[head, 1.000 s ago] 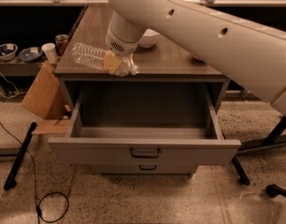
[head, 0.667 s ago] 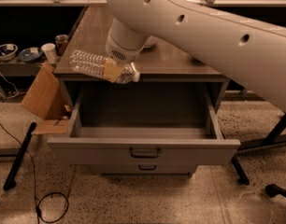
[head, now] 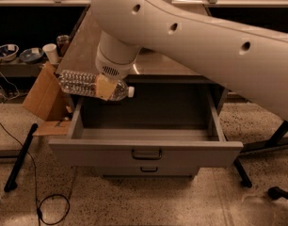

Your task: Place water bottle into top drawer

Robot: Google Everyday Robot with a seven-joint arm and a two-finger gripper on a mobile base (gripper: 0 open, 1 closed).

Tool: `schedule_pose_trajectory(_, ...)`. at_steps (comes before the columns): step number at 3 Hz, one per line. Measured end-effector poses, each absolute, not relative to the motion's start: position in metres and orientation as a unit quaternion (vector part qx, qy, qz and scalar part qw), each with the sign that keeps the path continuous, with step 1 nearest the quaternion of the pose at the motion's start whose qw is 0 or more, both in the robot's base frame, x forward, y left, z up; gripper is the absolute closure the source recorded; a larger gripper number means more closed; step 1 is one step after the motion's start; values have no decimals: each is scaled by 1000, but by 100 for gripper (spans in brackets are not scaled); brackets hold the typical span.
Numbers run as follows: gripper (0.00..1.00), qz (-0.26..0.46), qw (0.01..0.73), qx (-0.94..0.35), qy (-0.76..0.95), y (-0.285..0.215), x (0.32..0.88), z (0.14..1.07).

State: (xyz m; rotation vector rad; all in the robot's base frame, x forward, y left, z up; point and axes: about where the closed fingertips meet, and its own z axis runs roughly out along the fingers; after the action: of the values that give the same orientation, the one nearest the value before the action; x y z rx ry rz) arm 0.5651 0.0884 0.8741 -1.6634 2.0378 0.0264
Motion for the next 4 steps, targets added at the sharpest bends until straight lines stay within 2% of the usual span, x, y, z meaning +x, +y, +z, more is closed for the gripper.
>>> schedule_pose_trajectory(2, 100, 58, 227, -613, 755, 130, 553, 822)
schedule_pose_trajectory(4, 100, 104, 199, -577, 786, 156, 567, 777)
